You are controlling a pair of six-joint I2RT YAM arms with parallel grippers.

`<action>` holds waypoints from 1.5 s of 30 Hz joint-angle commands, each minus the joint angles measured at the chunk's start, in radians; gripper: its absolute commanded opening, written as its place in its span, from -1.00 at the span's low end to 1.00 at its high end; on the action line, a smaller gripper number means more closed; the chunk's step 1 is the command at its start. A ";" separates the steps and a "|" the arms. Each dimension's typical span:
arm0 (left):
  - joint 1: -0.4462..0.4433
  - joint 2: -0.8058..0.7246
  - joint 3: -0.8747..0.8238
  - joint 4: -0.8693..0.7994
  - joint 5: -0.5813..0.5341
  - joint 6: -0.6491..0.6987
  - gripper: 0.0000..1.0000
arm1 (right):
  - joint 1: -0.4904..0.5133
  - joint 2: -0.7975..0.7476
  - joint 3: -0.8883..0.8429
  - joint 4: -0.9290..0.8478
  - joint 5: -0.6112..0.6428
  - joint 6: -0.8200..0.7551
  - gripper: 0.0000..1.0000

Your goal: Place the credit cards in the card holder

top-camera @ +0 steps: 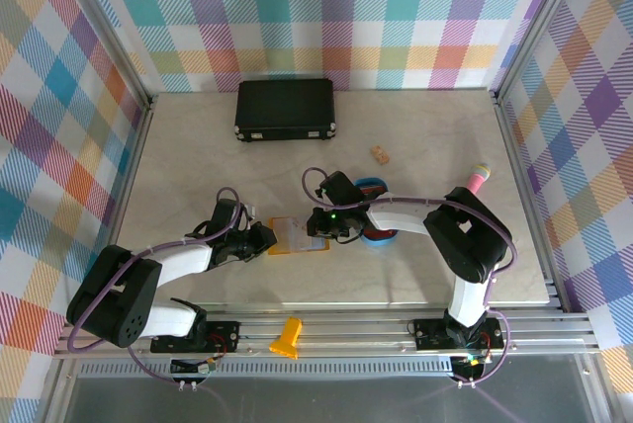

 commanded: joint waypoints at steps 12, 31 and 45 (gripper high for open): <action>0.000 0.039 -0.023 -0.125 -0.079 0.025 -0.69 | 0.006 0.054 0.057 -0.059 -0.015 -0.008 -0.99; 0.000 0.048 0.003 -0.197 -0.121 0.054 -0.70 | 0.008 0.051 0.076 -0.063 -0.004 -0.074 -1.00; 0.000 0.049 0.015 -0.225 -0.138 0.066 -0.72 | 0.017 0.083 0.081 -0.089 -0.016 -0.026 -1.00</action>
